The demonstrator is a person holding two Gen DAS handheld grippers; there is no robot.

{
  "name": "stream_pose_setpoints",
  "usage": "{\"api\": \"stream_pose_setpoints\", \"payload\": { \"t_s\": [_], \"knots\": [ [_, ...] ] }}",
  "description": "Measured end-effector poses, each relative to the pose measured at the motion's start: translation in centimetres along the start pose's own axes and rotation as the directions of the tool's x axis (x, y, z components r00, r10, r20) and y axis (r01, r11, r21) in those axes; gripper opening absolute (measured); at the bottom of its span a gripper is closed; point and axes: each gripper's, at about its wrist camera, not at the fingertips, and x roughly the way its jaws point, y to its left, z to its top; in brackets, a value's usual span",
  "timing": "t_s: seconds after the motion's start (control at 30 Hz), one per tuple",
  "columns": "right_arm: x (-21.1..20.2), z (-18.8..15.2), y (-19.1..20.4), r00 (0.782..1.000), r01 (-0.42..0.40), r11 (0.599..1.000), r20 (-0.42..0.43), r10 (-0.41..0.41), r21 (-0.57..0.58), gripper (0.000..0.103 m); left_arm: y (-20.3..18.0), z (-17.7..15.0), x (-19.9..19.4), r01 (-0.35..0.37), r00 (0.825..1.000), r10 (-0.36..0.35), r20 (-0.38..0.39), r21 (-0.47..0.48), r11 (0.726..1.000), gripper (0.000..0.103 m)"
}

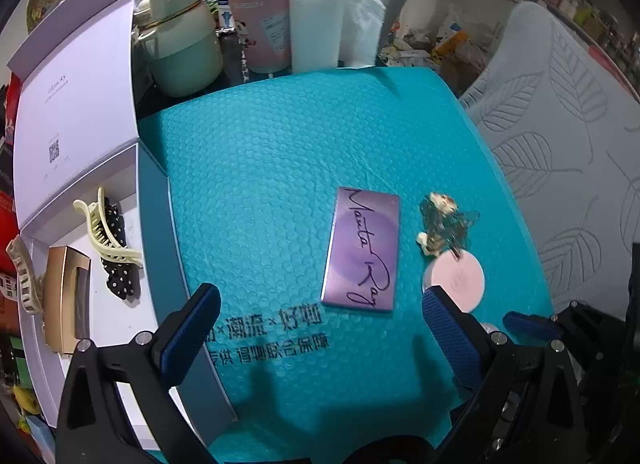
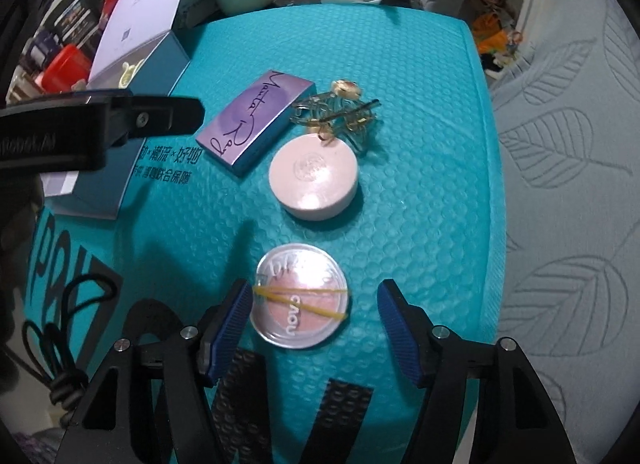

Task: Organize rigid objects
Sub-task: 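Grasp the purple Manta Ray palette with the left tool while the right tool grasps the blush compact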

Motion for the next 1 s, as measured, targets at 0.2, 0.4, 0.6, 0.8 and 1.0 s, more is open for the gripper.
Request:
{"api": "stream_pose_setpoints", "payload": {
  "t_s": [0.2, 0.4, 0.6, 0.8, 1.0],
  "knots": [
    [0.4, -0.1, 0.9, 0.999, 0.026, 0.998, 0.02, -0.025, -0.055, 0.065, -0.3, 0.6, 1.2, -0.012, 1.0, 0.012, -0.012, 0.017, 1.0, 0.103],
    [0.1, -0.3, 0.2, 0.999, -0.009, 0.999, 0.033, 0.01, -0.036, 0.051, -1.2, 1.1, 2.8, -0.012, 0.999, 0.013, -0.04, 0.024, 1.0, 0.103],
    [-0.3, -0.3, -0.4, 0.999, 0.028, 0.999, 0.021, -0.027, -0.045, 0.051, -2.0, 1.7, 4.3, -0.035, 0.997, 0.037, -0.062, 0.034, 0.999, 0.103],
    [-0.5, -0.9, -1.1, 0.999, 0.028, 0.997, 0.02, -0.026, -0.069, 0.051, -2.6, 1.8, 5.9, -0.053, 0.994, 0.059, -0.089, 0.068, 0.996, 0.103],
    [-0.4, -0.9, -1.1, 0.999, 0.029, 0.996, 0.031, -0.027, -0.089, 0.053, -2.6, 2.0, 7.5, -0.007, 0.993, 0.011, -0.117, 0.035, 0.999, 0.101]
  ]
}}
